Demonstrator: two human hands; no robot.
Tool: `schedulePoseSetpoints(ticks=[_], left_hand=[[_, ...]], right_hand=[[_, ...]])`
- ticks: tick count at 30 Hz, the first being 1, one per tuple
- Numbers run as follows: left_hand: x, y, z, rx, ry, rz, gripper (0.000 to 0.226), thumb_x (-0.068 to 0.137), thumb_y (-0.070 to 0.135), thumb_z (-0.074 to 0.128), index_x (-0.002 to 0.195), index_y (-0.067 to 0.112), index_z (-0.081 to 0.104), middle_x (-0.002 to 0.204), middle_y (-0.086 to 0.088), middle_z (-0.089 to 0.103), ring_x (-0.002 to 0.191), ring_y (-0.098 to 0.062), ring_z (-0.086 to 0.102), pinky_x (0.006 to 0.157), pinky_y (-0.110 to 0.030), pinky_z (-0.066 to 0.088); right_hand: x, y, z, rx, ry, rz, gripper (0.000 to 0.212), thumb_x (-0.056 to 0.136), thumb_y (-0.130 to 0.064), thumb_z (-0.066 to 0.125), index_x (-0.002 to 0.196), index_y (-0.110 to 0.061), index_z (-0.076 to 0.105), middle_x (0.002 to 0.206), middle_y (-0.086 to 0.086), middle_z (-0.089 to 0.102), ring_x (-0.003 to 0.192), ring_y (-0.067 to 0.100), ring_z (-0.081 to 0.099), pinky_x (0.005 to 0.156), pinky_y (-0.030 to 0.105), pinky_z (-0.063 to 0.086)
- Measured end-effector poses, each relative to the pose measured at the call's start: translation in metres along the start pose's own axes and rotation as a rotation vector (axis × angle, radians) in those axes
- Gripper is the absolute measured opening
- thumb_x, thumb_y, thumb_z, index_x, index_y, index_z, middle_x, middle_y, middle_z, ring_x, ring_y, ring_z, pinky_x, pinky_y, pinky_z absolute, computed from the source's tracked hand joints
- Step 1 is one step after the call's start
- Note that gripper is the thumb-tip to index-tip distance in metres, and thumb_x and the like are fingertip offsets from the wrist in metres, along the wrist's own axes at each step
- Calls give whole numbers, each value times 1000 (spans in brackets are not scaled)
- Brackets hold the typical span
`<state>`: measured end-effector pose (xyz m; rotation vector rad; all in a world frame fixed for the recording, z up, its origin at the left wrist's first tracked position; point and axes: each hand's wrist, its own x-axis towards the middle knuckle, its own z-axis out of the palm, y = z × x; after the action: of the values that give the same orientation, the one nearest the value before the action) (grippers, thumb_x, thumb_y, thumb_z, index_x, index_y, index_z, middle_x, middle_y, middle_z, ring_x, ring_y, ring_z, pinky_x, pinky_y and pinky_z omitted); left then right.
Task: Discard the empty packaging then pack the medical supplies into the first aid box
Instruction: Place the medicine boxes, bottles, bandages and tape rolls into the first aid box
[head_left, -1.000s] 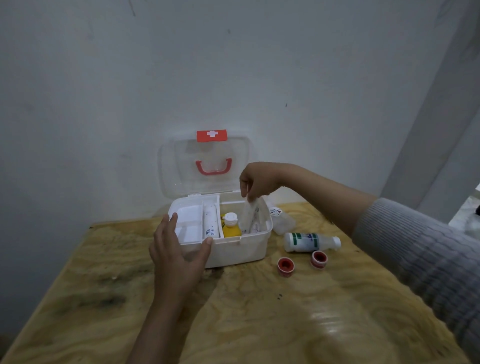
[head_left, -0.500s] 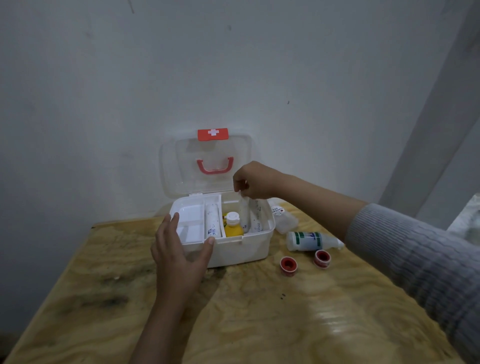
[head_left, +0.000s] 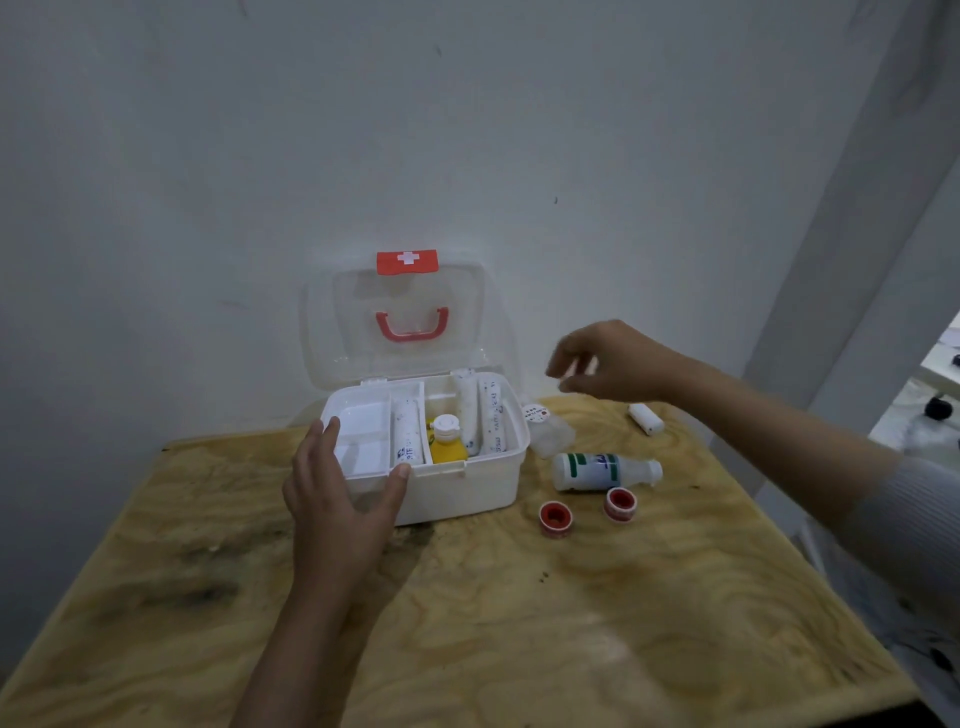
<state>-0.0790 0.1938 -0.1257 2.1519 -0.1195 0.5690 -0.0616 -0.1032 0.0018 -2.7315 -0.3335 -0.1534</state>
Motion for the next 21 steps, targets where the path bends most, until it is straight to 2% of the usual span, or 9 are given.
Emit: schedulePoseSetpoints(ticks=[3, 7, 10, 13, 15, 19, 21], left_hand=[[0, -1, 0, 10, -3, -3, 83, 75, 46, 67, 143, 30, 21, 153, 1, 19, 135, -26, 21, 103, -49, 33], [1, -1, 1, 7, -4, -21, 83, 76, 45, 68, 143, 29, 22, 153, 0, 20, 135, -27, 21, 104, -52, 32], [1, 0, 1, 16, -10, -33, 82, 76, 46, 67, 143, 29, 22, 153, 0, 19, 136, -27, 20, 104, -53, 32], [1, 1, 0, 20, -17, -40, 83, 76, 45, 67, 143, 29, 22, 154, 0, 19, 136, -28, 20, 104, -52, 31], [1, 2, 0, 20, -14, -36, 82, 76, 45, 67, 143, 28, 22, 153, 0, 19, 136, -28, 20, 104, -51, 31], [-1, 3, -1, 7, -4, -18, 81, 77, 41, 68, 143, 25, 25, 152, -2, 22, 135, -29, 21, 105, -48, 29], [-1, 3, -1, 8, 1, -16, 81, 76, 41, 69, 143, 24, 25, 152, -3, 22, 135, -29, 21, 105, -48, 29]], right_hand=[[-35, 33, 7, -55, -126, 140, 16, 78, -16, 73, 93, -20, 69, 92, -4, 71, 67, -5, 60, 62, 9, 45], [-64, 65, 28, 31, -217, 287, 24, 73, -18, 77, 91, -29, 66, 99, -2, 69, 89, 12, 66, 77, 30, 56], [-73, 73, 40, 139, -181, 329, 30, 73, -14, 78, 92, -32, 64, 105, -2, 65, 91, 16, 67, 72, 26, 58], [-78, 79, 48, 205, -125, 378, 33, 75, -13, 76, 103, -26, 65, 106, -3, 62, 83, 6, 62, 61, 16, 50], [-81, 81, 53, 241, -87, 403, 34, 76, -14, 74, 107, -24, 65, 105, -4, 58, 81, 2, 58, 64, 16, 48], [-87, 85, 58, 315, 0, 417, 30, 75, -11, 76, 102, -21, 68, 104, -3, 61, 85, 2, 57, 77, 21, 45], [-90, 86, 59, 355, 46, 408, 26, 74, -10, 76, 98, -19, 69, 104, -4, 64, 74, -4, 59, 72, 16, 43]])
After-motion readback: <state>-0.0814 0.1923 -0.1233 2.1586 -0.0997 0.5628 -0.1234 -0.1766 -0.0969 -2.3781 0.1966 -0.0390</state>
